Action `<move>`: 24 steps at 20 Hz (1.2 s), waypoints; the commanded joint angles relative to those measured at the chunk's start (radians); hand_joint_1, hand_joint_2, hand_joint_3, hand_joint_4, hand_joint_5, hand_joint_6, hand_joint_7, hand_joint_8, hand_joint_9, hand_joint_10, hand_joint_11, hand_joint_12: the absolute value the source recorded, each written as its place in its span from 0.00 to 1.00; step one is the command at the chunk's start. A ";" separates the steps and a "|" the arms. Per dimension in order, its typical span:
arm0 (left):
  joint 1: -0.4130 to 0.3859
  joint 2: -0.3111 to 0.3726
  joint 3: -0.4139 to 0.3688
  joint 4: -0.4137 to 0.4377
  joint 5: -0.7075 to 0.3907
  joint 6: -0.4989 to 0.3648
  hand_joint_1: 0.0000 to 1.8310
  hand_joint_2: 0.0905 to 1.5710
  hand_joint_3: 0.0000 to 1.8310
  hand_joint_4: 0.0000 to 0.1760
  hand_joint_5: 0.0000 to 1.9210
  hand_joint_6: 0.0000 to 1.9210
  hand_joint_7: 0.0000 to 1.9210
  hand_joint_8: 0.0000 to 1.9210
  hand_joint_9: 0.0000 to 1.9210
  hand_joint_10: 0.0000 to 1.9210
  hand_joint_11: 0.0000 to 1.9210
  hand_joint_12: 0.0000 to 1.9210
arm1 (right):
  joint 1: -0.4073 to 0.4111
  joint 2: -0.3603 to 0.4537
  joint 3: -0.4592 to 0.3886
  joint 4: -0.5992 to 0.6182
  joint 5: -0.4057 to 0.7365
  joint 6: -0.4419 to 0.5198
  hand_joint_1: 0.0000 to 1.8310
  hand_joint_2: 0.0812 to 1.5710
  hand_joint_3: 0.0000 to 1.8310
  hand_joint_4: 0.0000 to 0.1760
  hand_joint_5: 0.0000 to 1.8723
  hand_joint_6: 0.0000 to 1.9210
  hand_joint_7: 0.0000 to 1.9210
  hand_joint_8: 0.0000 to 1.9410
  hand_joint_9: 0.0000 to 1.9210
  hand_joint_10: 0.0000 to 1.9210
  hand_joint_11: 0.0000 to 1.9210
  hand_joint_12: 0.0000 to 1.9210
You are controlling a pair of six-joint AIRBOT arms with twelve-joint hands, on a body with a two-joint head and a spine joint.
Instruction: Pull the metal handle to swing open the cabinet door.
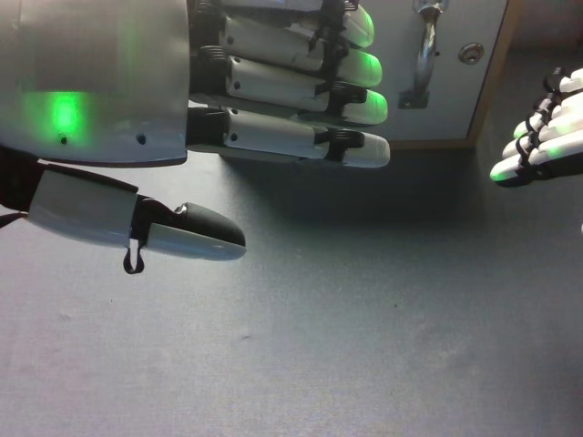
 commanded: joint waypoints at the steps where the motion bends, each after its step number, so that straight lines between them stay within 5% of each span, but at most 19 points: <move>1: -0.012 0.008 0.001 -0.098 -0.025 0.008 0.00 0.89 0.00 0.00 0.18 0.00 0.20 0.00 0.19 0.01 0.02 0.39 | 0.006 0.005 0.002 0.032 -0.058 0.002 0.00 0.99 0.00 0.00 0.11 0.00 0.11 0.00 0.10 0.00 0.00 0.32; 12: -0.012 0.008 0.001 -0.098 -0.025 0.008 0.00 0.89 0.00 0.00 0.18 0.00 0.19 0.00 0.18 0.00 0.00 0.41 | -0.077 -0.031 0.002 0.138 -0.229 0.003 0.00 0.99 0.00 0.00 0.09 0.00 0.10 0.00 0.10 0.00 0.00 0.29; 24: -0.012 0.008 0.001 -0.098 -0.025 0.008 0.00 0.89 0.00 0.00 0.18 0.00 0.19 0.00 0.18 0.00 0.00 0.42 | -0.156 -0.060 0.004 0.480 -0.579 0.003 0.00 0.99 0.00 0.00 0.13 0.00 0.13 0.00 0.12 0.00 0.00 0.37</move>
